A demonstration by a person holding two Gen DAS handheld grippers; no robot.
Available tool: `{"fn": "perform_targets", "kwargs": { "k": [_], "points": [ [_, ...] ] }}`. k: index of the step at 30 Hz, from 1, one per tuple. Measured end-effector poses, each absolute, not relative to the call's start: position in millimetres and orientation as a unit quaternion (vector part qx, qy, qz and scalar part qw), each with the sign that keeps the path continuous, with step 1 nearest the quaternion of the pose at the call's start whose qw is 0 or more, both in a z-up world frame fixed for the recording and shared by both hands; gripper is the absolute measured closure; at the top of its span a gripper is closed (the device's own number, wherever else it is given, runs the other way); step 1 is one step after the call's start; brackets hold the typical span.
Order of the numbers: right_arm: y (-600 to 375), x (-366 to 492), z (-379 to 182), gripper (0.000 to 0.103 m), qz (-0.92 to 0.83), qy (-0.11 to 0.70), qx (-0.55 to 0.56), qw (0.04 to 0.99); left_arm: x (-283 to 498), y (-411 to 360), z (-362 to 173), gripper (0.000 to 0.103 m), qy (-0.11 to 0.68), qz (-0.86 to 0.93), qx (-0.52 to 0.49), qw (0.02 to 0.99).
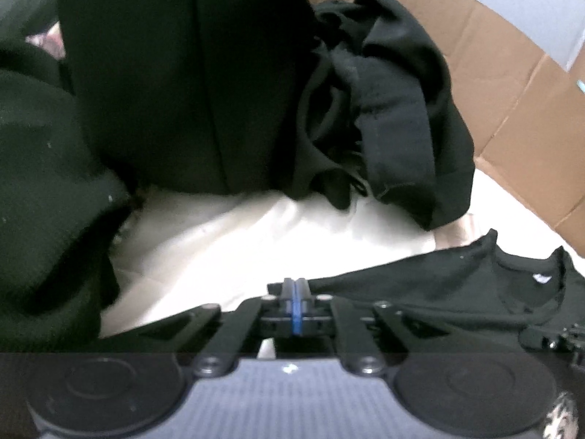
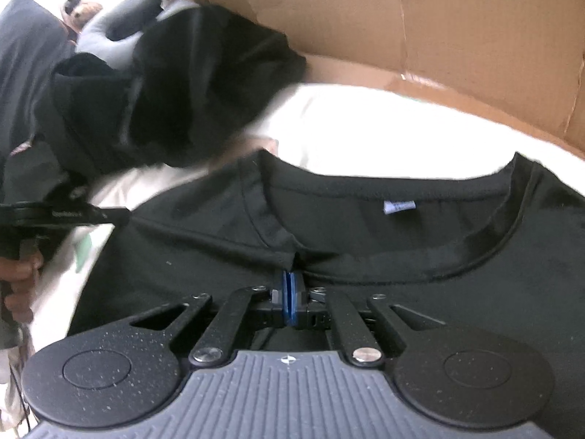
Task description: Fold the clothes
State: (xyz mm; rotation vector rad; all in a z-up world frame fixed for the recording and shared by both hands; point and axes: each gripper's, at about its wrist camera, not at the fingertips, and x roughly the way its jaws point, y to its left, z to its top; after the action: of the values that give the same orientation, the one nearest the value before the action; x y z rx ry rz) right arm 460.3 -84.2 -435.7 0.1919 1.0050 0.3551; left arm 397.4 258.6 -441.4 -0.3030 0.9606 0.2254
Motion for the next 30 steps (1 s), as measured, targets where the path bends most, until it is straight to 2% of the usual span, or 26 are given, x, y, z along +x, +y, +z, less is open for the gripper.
{"fn": "perform_targets", "kwargs": {
  "k": [8, 11, 12, 14, 19, 22, 30],
  "points": [
    [-99, 452, -421, 0.101, 0.198, 0.478, 0.117, 0.848, 362, 256, -416, 0.093, 0.445, 0.104, -0.155, 0.876],
    [-104, 445, -416, 0.095, 0.209, 0.482, 0.129, 0.841, 340, 250, -406, 0.088, 0.441, 0.097, -0.156, 0.879],
    [-106, 442, -416, 0.088, 0.210, 0.483, 0.133, 0.839, 333, 249, -403, 0.087, 0.439, 0.095, -0.158, 0.879],
    [-109, 436, -415, 0.081, 0.213, 0.486, 0.140, 0.836, 315, 243, -399, 0.086, 0.439, 0.093, -0.163, 0.879],
    [-114, 424, -415, 0.081, 0.219, 0.495, 0.147, 0.828, 278, 229, -392, 0.085, 0.439, 0.098, -0.165, 0.878],
    [-117, 418, -416, 0.079, 0.220, 0.502, 0.159, 0.821, 255, 222, -390, 0.078, 0.439, 0.103, -0.164, 0.877],
    [-106, 410, -424, 0.069, 0.232, 0.522, 0.183, 0.800, 231, 201, -407, 0.077, 0.460, 0.087, -0.146, 0.872]
  ]
}}
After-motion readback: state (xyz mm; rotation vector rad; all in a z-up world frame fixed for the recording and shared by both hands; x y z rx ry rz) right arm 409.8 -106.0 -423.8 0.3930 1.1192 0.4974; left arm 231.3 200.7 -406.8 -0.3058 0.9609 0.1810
